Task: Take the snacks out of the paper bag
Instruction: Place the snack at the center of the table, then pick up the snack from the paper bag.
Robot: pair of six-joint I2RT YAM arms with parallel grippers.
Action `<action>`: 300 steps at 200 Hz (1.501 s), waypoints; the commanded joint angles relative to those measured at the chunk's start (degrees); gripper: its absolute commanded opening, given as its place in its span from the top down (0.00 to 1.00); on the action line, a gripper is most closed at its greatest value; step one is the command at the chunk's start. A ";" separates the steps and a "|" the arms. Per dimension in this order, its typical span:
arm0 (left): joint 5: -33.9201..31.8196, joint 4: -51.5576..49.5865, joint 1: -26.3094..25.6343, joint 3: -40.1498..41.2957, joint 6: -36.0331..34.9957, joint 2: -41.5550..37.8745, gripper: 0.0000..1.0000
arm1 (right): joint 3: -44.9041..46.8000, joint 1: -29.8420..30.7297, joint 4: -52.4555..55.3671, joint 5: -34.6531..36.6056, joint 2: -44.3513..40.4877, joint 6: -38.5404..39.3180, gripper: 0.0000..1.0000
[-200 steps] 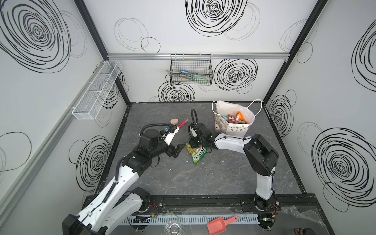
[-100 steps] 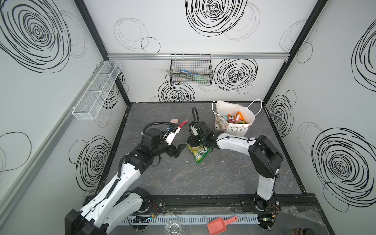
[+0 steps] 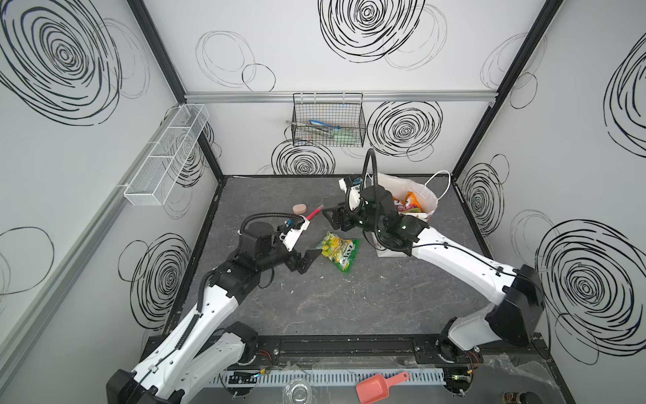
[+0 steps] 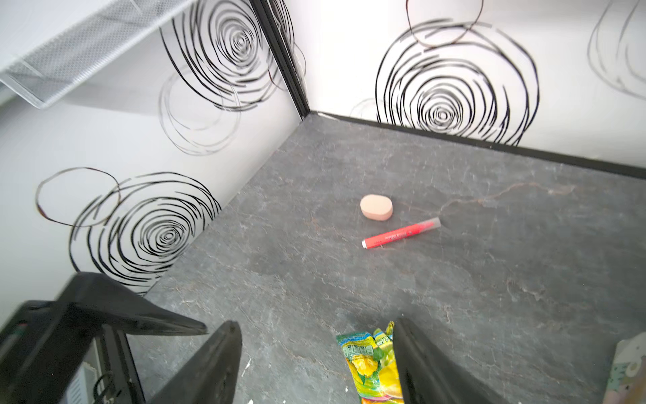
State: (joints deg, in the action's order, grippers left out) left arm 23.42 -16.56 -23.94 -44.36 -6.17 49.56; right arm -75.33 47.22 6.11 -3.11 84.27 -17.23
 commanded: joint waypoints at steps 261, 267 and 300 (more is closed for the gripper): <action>14.03 7.51 -2.95 1.55 1.63 -6.21 0.04 | -8.00 -30.95 22.08 -4.20 13.21 5.91 0.30; 13.81 7.51 -2.95 1.56 1.59 -6.31 0.04 | -8.36 -30.68 22.66 -3.82 13.98 5.90 0.30; 13.08 7.26 -3.42 1.73 1.09 -6.84 0.04 | -10.13 -30.13 26.59 -2.18 18.01 5.90 0.28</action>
State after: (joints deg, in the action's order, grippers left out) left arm 37.04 -10.26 -26.83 -42.87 -3.62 43.70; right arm -82.85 16.88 26.83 -7.81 100.25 -12.10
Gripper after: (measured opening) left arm 0.962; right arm 0.710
